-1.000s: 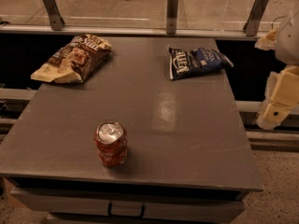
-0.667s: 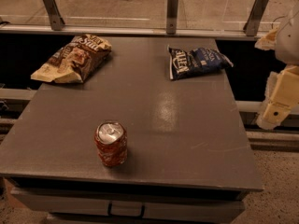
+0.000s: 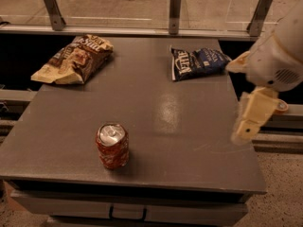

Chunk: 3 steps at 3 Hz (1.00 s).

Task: Move coke can near brown chip bag

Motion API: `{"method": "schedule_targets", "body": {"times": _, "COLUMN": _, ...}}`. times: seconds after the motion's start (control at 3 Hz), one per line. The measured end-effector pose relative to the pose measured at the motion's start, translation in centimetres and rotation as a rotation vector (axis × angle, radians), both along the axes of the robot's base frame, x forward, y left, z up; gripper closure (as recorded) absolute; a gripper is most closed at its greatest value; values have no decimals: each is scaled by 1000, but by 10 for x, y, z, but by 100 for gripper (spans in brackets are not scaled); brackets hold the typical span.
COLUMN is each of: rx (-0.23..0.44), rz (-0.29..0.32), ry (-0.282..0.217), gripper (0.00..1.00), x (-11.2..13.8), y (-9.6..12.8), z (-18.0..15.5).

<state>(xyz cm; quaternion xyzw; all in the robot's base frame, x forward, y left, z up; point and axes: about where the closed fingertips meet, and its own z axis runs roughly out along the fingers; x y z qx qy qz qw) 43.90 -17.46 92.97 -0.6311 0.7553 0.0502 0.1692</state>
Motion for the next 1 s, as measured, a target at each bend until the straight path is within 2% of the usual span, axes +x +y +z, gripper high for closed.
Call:
{"method": "schedule_targets", "body": {"times": 0.33, "rx": 146, "rz": 146, "ry": 85, "gripper": 0, "x": -7, "y": 63, "z": -43}}
{"method": "schedule_targets", "body": {"times": 0.67, "rx": 285, "rz": 271, "ry": 143, "gripper": 0, "x": -21, "y": 123, "z": -60}}
{"method": "schedule_targets", "body": {"times": 1.0, "rx": 426, "rz": 368, "ry": 186, "gripper": 0, "x": -47, "y": 177, "z": -66}}
